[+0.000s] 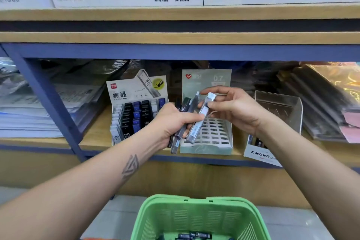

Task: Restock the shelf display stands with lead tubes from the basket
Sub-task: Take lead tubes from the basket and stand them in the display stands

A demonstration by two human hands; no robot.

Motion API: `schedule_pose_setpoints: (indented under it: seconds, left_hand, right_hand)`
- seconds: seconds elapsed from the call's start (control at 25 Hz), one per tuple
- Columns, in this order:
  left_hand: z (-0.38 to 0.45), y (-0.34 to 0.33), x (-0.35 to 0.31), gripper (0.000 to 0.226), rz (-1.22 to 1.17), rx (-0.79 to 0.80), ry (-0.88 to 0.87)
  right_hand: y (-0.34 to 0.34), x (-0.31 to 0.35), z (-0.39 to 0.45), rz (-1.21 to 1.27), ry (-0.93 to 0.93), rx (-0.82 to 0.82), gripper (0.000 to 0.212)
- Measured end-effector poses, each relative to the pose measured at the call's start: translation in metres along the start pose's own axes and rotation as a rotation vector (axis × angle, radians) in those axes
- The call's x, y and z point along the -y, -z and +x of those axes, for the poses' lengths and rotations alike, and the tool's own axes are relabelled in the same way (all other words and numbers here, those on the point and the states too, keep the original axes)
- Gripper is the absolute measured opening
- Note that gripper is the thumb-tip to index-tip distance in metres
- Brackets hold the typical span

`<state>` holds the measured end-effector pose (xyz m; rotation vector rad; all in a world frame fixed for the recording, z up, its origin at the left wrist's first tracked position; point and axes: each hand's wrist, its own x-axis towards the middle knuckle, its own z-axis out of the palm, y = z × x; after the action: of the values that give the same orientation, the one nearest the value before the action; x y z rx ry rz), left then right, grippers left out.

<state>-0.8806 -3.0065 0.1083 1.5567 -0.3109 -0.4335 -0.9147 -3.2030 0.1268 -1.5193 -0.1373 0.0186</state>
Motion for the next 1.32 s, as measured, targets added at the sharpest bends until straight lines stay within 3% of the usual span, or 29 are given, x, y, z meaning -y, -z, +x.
schedule_pose_setpoints:
  seconds: [0.24, 0.4, 0.48, 0.72, 1.0, 1.32]
  left_hand:
    - [0.006, 0.008, -0.017, 0.021, -0.022, -0.11, 0.001]
    - [0.01, 0.029, -0.025, 0.024, -0.101, -0.209, 0.058]
    - [0.009, 0.034, -0.023, 0.026, -0.137, -0.222, 0.075]
    - [0.001, 0.034, -0.016, 0.035, -0.188, -0.218, 0.112]
    - [-0.002, 0.035, -0.016, 0.037, -0.174, -0.208, 0.098]
    - [-0.003, 0.038, -0.016, 0.037, -0.159, -0.198, 0.064]
  right_hand:
    - [0.004, 0.005, 0.013, -0.151, 0.152, -0.245, 0.018]
    - [-0.009, -0.004, 0.017, -0.684, 0.27, -0.312, 0.022]
    - [-0.024, -0.013, 0.017, -0.822, 0.332, -0.315, 0.02]
    - [-0.035, -0.027, 0.021, -0.866, 0.39, -0.318, 0.021]
    - [-0.045, -0.026, 0.017, -0.903, 0.442, -0.214, 0.014]
    - [-0.039, -0.041, 0.025, -1.114, 0.493, -0.304, 0.018]
